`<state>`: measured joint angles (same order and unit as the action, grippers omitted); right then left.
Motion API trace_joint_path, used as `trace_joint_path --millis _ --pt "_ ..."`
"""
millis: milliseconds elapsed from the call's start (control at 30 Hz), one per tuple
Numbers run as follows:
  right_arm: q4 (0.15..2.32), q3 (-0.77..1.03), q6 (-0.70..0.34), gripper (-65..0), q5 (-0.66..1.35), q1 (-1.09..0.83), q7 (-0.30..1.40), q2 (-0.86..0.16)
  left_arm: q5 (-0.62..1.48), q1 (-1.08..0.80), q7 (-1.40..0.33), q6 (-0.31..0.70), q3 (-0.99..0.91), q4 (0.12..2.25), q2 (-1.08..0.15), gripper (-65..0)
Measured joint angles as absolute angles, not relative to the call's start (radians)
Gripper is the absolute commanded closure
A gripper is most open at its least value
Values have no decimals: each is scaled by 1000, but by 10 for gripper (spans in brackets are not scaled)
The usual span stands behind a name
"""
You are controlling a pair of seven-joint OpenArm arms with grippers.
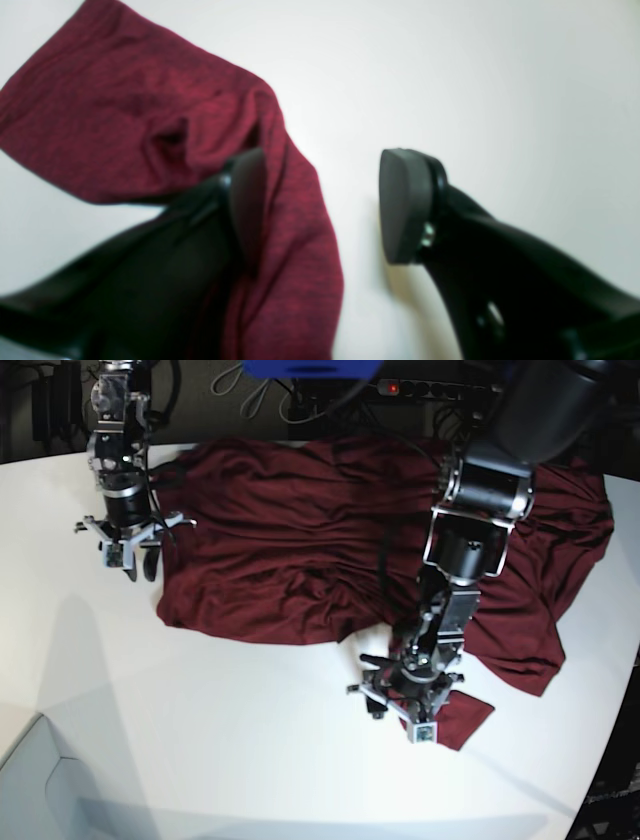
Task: Layout the t-shirt on the table in an organized manner, then fold the t-shirt properly
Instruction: 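Grasp the sleeve cuff with the left gripper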
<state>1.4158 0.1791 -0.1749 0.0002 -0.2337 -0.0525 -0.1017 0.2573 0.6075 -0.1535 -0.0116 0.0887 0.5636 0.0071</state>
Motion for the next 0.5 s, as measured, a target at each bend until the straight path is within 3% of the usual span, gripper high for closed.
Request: trace_joint_path --millis 500 --pt "1414 178 -175 -177 0 -231 -53 -102 255 607 -132 -12 88 489 3 -352"
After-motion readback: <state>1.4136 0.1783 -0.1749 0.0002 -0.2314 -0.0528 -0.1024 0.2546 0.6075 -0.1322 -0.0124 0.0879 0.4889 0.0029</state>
